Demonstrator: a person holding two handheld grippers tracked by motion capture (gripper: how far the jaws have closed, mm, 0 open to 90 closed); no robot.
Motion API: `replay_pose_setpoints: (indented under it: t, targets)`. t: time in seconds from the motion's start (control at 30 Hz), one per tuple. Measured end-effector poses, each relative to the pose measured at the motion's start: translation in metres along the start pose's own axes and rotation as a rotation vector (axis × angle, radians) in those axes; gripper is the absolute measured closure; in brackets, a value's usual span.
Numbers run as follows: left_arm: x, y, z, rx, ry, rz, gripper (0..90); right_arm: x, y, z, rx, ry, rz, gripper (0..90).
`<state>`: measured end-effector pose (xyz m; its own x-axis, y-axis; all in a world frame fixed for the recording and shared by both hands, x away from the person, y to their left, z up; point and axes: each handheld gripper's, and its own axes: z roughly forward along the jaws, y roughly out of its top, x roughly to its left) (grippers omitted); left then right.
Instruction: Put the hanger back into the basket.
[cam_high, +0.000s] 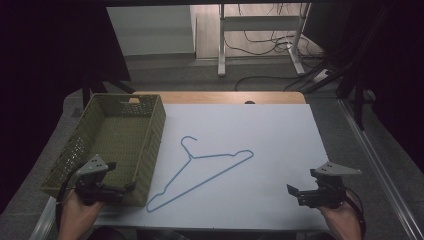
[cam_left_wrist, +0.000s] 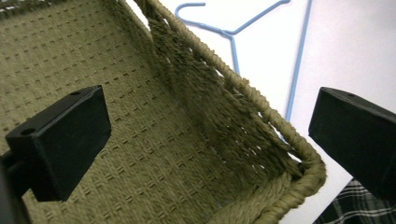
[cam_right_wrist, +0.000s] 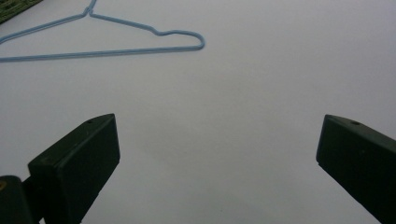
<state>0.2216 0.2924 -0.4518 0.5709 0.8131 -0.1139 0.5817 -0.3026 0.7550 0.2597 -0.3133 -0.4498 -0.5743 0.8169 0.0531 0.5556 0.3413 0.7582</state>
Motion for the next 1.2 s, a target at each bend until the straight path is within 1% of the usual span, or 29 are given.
replay_pose_setpoints:
  t: [0.1, 0.13, 0.2, 0.27, 0.33, 0.63, 0.83, 0.97, 1.0, 1.03, 1.07, 1.1, 1.13, 1.17, 1.2]
  targets:
    - [0.002, -0.001, -0.001, -0.013, -0.008, -0.006, 0.0, 0.0, 0.0, 0.001, 0.004, 0.002, 0.003, 0.0]
    - [0.003, -0.001, -0.001, -0.026, -0.019, -0.014, 0.0, 0.001, 0.0, 0.002, 0.006, 0.002, 0.0, 0.0]
    - [0.003, -0.001, -0.002, -0.03, -0.024, -0.014, 0.0, 0.002, 0.001, 0.002, 0.006, 0.003, -0.001, 0.0]
    - [0.003, -0.001, -0.001, -0.021, -0.033, -0.021, 0.0, 0.003, 0.001, 0.002, 0.004, 0.012, -0.002, 0.0]
    - [0.002, 0.0, -0.001, -0.013, -0.031, -0.013, 0.0, 0.005, 0.002, 0.003, 0.006, 0.012, -0.009, 0.0]
    - [0.001, 0.0, 0.0, -0.01, -0.035, -0.018, 0.0, 0.005, 0.002, 0.003, 0.003, 0.014, -0.011, 0.0]
    - [-0.002, 0.003, -0.001, -0.025, -0.044, -0.004, 0.0, 0.007, 0.005, 0.002, -0.006, 0.013, -0.019, 0.0]
    - [-0.005, 0.007, -0.002, -0.032, -0.048, 0.003, 0.0, 0.009, 0.007, 0.002, -0.016, 0.015, -0.034, 0.0]
    - [-0.008, 0.01, -0.003, -0.042, -0.057, 0.015, 0.0, 0.01, 0.01, 0.002, -0.026, 0.024, -0.035, 0.0]
    - [-0.008, 0.01, -0.003, -0.042, -0.057, 0.015, 0.0, 0.01, 0.01, 0.002, -0.026, 0.024, -0.035, 0.0]
    - [-0.011, 0.013, -0.003, -0.049, -0.065, 0.028, 0.0, 0.011, 0.014, 0.002, -0.037, 0.03, -0.041, 0.0]
    - [-0.011, 0.013, -0.003, -0.049, -0.065, 0.028, 0.0, 0.012, 0.016, 0.002, -0.04, 0.033, -0.046, 0.0]
    - [-0.015, 0.017, -0.002, -0.051, -0.073, 0.042, 0.0, 0.013, 0.018, 0.002, -0.043, 0.038, -0.047, 0.0]
    - [-0.015, 0.017, -0.002, -0.051, -0.073, 0.042, 0.0, 0.013, 0.018, 0.002, -0.043, 0.038, -0.047, 0.0]
    - [-0.018, 0.021, -0.001, -0.054, -0.079, 0.046, 0.0, 0.014, 0.023, 0.002, -0.045, 0.052, -0.054, 0.0]
